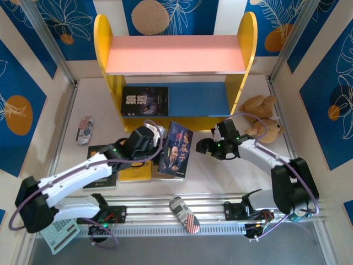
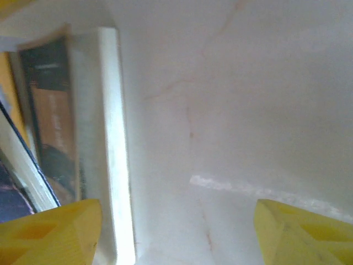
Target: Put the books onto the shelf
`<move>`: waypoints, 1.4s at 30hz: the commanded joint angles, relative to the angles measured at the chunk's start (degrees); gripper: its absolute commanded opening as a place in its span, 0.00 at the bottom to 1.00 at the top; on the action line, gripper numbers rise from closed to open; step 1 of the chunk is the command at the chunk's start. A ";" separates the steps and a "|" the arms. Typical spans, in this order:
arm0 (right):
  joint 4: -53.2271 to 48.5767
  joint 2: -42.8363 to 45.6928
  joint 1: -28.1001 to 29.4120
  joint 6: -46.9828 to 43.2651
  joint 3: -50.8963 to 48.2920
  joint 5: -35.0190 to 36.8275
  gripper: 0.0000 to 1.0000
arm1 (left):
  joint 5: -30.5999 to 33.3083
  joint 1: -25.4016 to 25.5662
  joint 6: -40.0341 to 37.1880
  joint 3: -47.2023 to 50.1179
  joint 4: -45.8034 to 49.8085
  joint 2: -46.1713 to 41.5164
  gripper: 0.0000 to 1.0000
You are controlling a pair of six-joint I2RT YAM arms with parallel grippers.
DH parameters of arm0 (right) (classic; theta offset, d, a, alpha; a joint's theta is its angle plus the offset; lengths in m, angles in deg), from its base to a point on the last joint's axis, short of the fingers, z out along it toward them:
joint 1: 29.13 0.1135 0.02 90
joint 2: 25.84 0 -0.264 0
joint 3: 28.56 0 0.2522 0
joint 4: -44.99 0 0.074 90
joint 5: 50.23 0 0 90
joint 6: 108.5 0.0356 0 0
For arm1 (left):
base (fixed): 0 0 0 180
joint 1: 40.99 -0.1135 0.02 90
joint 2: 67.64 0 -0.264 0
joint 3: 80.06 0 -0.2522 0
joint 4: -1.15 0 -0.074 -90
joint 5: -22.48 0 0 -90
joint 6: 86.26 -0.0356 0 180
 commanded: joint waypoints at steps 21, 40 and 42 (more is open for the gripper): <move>4.24 25.78 4.41 15.59 -2.71 4.43 0.81 | 18.44 -0.25 9.99 -5.52 -17.73 -9.03 0.00; 33.89 22.46 16.21 33.19 -6.37 14.24 0.99 | 21.73 -0.21 17.99 -0.31 -33.59 -8.57 0.00; 36.70 21.02 17.50 34.38 -6.08 15.37 1.00 | 21.88 -0.12 18.47 -0.18 -34.28 -8.39 0.00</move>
